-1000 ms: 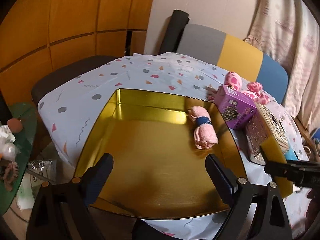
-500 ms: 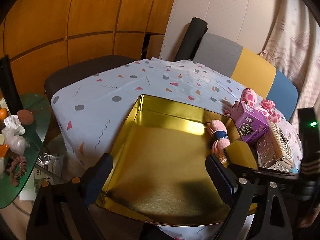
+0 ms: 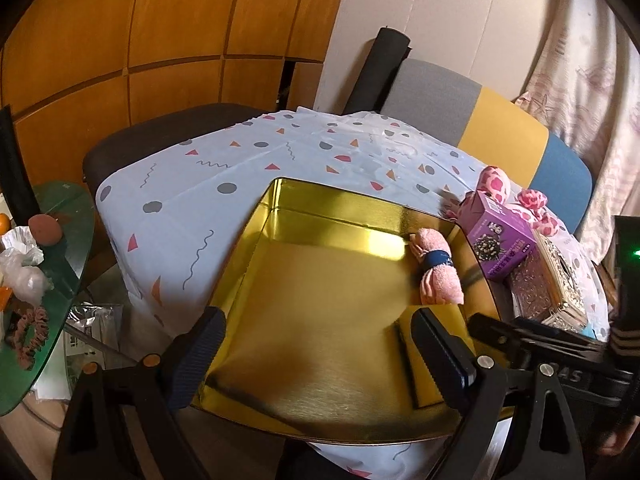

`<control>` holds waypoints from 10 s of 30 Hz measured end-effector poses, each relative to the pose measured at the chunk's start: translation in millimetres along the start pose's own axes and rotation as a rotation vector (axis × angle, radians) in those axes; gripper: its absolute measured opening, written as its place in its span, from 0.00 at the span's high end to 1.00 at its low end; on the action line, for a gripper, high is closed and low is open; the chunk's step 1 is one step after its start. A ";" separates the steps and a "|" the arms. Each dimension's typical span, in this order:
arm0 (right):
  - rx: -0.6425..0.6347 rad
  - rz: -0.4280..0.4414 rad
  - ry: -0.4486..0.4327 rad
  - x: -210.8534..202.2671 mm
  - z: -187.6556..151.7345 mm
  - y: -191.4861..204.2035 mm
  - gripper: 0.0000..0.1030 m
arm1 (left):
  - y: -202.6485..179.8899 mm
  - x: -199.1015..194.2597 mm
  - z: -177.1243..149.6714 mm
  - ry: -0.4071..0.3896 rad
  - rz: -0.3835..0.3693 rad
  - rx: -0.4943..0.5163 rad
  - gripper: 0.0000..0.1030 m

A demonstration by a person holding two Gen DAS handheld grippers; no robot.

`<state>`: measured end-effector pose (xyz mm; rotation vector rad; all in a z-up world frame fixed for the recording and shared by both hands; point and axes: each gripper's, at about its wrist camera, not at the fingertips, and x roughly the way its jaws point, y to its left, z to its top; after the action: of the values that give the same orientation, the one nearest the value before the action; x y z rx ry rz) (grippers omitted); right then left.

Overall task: Organize soft objects
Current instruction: 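Carry the yellow sponge to the gold tray and release it with the right tool, then move back to the plush toys and grasp the blue plush dog with the left tool, then lift the blue plush dog with the left tool while the right tool grasps the soap box, then carry the blue dog into the gold tray with the left tool while the right holds the soap box, then carry the soap box to the gold tray and release it with the right tool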

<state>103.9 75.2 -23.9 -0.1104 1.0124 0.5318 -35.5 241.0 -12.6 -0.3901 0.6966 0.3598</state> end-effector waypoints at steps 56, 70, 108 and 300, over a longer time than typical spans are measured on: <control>0.776 -0.315 -0.367 -193.5 -138.1 -376.0 0.17 | -392.5 -17.8 -2.0 0.059 -0.619 1.048 0.17; 0.842 -0.222 -0.416 -197.3 -144.3 -388.8 0.17 | -494.3 94.4 -45.5 0.290 -0.436 1.354 0.18; 0.880 -0.242 -0.394 -193.8 -147.0 -393.4 0.17 | -433.2 23.9 -32.4 0.146 -0.627 1.108 0.61; -0.183 0.339 0.215 -23.7 -18.6 7.7 0.77 | -10.3 -6.2 29.3 -0.095 0.005 0.023 0.26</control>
<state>76.0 66.9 -13.1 -0.1619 1.1993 0.9379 -19.4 244.4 14.4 -0.3476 0.6082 0.3729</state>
